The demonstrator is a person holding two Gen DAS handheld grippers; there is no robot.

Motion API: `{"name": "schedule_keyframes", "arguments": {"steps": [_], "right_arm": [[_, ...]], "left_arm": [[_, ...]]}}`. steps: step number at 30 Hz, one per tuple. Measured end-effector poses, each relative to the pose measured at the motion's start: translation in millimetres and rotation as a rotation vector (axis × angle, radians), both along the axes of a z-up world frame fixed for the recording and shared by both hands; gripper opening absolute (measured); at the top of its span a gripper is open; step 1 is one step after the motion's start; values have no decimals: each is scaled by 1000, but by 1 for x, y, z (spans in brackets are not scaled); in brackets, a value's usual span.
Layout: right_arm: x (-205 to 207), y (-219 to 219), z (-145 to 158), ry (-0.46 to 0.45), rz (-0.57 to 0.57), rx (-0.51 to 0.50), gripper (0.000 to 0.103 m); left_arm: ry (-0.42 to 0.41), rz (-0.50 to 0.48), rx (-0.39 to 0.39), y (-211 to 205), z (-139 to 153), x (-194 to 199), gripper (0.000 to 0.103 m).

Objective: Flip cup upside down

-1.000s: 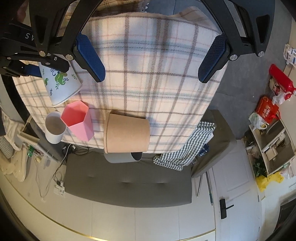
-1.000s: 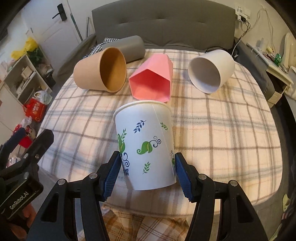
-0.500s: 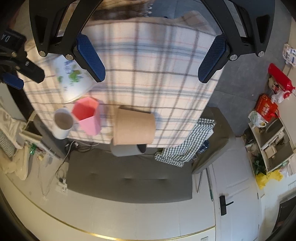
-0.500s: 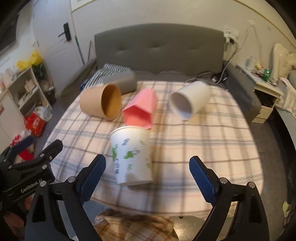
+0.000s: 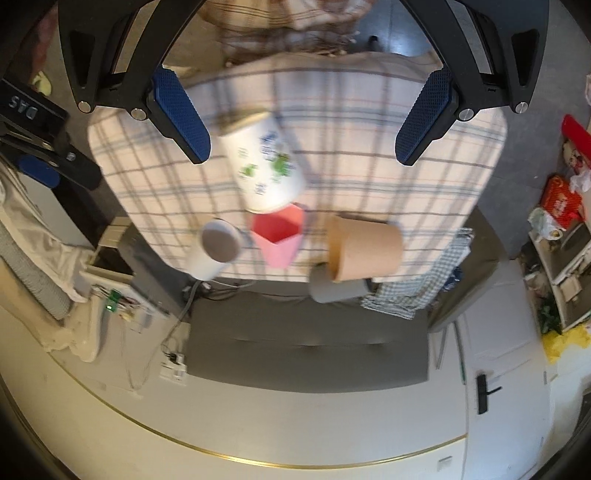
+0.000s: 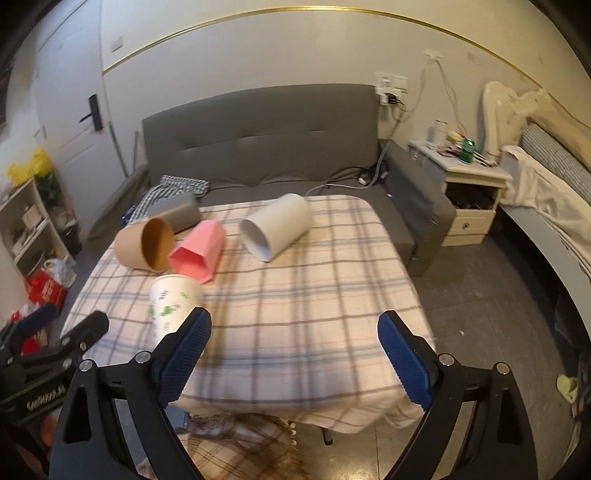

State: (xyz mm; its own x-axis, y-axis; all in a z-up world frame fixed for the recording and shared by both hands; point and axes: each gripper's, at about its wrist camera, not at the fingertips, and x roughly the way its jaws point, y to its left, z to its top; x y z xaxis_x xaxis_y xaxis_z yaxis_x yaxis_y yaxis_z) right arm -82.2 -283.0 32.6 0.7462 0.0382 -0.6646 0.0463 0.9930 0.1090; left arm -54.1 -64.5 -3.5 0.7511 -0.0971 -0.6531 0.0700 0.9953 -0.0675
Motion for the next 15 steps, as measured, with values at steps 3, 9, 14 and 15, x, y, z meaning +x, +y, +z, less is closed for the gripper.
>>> {"name": "schedule_keyframes", "arguments": {"steps": [3, 9, 14, 15], "right_arm": [[1, -10, -9, 9, -23, 13, 92], [13, -23, -35, 48, -41, 40, 92], [22, -32, -60, 99, -58, 58, 92], [24, -33, -64, 108, -60, 63, 92]], "left_arm": [[4, -22, -1, -14, -6, 2, 103], [48, -46, 1, -36, -29, 7, 103], [85, -29, -6, -44, -51, 19, 103], [95, -21, -6, -44, -56, 22, 103]]}}
